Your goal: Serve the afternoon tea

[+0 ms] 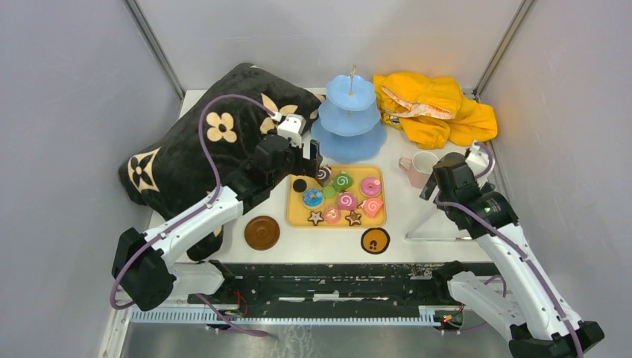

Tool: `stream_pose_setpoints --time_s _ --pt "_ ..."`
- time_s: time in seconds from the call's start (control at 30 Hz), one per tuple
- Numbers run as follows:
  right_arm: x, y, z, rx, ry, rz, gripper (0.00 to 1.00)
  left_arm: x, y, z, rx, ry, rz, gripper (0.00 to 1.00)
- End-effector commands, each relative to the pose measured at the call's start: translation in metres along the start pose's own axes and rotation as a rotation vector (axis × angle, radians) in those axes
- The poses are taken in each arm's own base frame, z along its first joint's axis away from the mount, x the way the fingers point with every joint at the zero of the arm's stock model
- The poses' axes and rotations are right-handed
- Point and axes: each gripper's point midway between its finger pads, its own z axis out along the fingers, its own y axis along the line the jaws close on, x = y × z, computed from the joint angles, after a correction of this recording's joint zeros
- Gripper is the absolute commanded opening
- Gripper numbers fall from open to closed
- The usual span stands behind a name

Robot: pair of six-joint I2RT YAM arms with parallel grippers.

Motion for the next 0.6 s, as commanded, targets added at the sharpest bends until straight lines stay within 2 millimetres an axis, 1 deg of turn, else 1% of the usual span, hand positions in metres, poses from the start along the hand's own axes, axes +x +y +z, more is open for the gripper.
stream_pose_setpoints --time_s 0.0,0.07,0.2,0.37,0.43,0.57 --pt "0.062 0.004 0.015 0.006 0.191 0.116 0.95 -0.003 -0.022 0.0 0.098 0.015 -0.046 0.99" --pt "0.074 0.005 0.025 0.036 0.217 0.148 0.9 0.0 -0.022 -0.001 0.102 0.02 -0.052 0.99" --pt "0.078 0.008 0.049 0.078 0.199 0.153 0.79 0.005 -0.021 -0.004 0.105 0.026 -0.051 0.99" --pt "0.085 0.016 0.084 0.019 0.246 0.224 0.64 0.009 -0.018 -0.009 0.102 0.035 -0.034 0.99" --pt "0.09 0.018 0.092 0.02 0.27 0.203 0.61 0.011 -0.016 -0.01 0.097 0.041 -0.027 0.99" --pt "0.106 0.015 0.106 0.072 0.332 0.178 0.61 0.014 -0.015 -0.011 0.091 0.041 -0.022 0.99"
